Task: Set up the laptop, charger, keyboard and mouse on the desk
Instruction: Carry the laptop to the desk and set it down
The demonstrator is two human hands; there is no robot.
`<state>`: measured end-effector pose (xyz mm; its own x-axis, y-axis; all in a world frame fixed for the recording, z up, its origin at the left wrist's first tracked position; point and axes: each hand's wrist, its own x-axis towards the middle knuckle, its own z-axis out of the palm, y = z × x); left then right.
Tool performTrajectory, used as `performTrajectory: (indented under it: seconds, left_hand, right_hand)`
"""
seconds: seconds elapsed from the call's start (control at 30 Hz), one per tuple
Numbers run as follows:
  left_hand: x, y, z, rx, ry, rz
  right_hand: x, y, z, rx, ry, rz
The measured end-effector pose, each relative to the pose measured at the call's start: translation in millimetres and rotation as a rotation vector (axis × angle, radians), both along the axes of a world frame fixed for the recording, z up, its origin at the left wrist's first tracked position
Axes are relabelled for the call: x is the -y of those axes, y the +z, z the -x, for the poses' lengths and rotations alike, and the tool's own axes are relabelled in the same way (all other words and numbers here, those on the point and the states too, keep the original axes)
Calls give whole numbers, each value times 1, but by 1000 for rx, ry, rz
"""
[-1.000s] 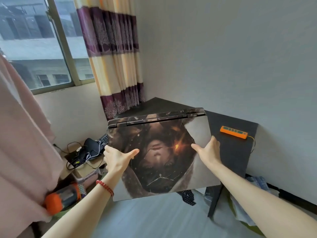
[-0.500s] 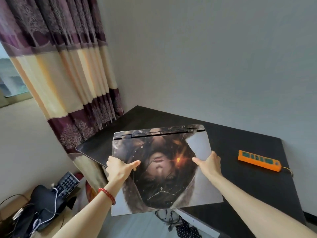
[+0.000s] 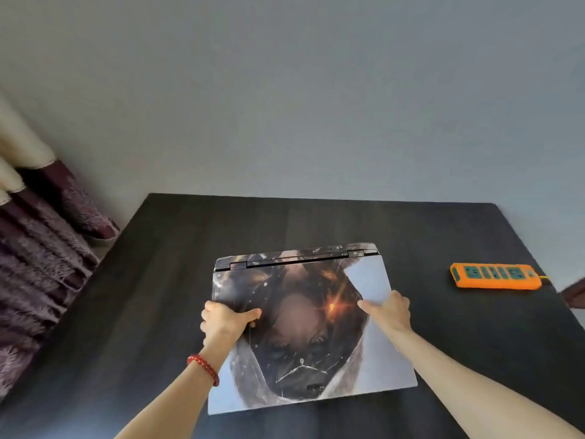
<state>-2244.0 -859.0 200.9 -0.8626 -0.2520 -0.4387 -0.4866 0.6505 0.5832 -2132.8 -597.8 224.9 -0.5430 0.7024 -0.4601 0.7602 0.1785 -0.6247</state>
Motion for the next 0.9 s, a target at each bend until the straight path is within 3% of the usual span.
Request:
performTrajectory:
  seconds: [0.17,0.33,0.53,0.9]
  left_hand:
    - [-30,-37,92,67,-162,51]
    - [-54,-56,134,97,-249,150]
    - [-74,-59,165,118,-341,258]
    - [-91,-67,199,169,-336,291]
  right_hand:
    - [-14,-30,60,72,-135,2]
    - [-28,-47,93,135,-187,-13]
    - [-37,-59,110,199,-232,-30]
    - [-72,-74,158,229,-210,-129]
